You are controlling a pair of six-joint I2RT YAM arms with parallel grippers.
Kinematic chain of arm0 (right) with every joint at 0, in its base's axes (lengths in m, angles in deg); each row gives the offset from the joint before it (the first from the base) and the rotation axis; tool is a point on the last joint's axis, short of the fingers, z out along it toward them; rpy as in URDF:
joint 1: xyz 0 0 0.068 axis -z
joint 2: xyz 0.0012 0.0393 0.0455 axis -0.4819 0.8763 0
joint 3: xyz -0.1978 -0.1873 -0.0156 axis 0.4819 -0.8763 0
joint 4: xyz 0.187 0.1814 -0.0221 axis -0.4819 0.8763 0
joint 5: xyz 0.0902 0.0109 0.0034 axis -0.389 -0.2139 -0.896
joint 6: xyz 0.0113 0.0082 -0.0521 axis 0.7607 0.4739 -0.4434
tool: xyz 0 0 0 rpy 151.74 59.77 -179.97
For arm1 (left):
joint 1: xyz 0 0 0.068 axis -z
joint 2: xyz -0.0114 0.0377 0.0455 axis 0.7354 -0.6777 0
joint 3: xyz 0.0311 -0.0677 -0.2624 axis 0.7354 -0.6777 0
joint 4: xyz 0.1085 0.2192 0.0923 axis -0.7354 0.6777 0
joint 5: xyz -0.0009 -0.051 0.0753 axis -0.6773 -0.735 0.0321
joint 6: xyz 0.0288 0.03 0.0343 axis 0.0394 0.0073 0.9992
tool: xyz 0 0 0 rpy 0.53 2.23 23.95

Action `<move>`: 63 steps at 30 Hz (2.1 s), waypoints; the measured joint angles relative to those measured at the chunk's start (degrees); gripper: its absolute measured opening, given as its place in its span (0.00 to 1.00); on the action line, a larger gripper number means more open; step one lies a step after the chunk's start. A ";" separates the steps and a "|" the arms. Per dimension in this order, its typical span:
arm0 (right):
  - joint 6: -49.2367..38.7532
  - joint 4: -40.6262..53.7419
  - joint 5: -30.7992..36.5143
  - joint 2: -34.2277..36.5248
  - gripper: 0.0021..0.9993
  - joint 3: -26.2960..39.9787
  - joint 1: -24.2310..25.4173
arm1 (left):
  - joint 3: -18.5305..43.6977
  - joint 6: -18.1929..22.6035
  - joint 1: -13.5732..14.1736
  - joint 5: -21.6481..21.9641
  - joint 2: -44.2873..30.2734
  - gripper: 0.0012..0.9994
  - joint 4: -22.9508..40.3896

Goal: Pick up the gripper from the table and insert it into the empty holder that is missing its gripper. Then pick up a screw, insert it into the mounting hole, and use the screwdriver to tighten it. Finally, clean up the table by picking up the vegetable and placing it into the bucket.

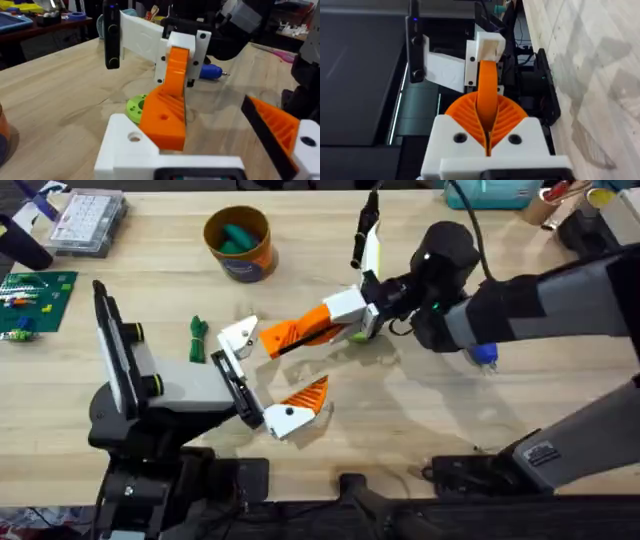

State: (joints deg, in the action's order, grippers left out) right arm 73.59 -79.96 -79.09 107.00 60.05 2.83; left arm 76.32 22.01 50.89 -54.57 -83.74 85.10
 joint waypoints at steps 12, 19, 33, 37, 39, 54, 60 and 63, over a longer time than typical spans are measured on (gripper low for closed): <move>-0.74 -0.04 2.51 0.02 0.01 -0.04 -0.88 | 0.00 0.00 0.00 0.00 0.00 0.99 0.00; -0.71 -0.04 2.83 0.00 0.01 -0.04 -1.00 | 0.00 0.00 0.00 0.00 0.00 0.99 0.00; -0.19 0.33 3.02 0.02 0.01 -0.04 -1.77 | 0.00 0.00 0.00 0.00 0.00 0.99 0.00; 0.17 0.33 3.22 0.02 0.01 -0.04 -1.77 | 0.00 0.00 0.00 0.00 0.00 0.99 0.00; 0.33 0.35 3.62 0.02 0.01 -0.04 -1.78 | 0.00 0.00 0.00 0.00 0.00 0.99 0.00; 0.64 0.35 5.83 0.02 0.01 -0.04 -3.40 | 0.00 0.00 0.00 0.02 -0.02 0.99 0.00; 0.42 0.37 7.52 0.02 0.01 -0.04 -4.00 | 0.00 0.00 -0.02 0.24 0.00 0.99 -0.02; 0.40 0.37 7.71 0.02 0.01 -0.04 -4.02 | 0.00 0.00 -0.07 0.22 0.00 0.99 -0.02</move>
State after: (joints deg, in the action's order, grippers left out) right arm 73.99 -79.59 -71.38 107.02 60.01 -1.19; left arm 76.32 22.01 50.82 -54.35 -83.74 85.08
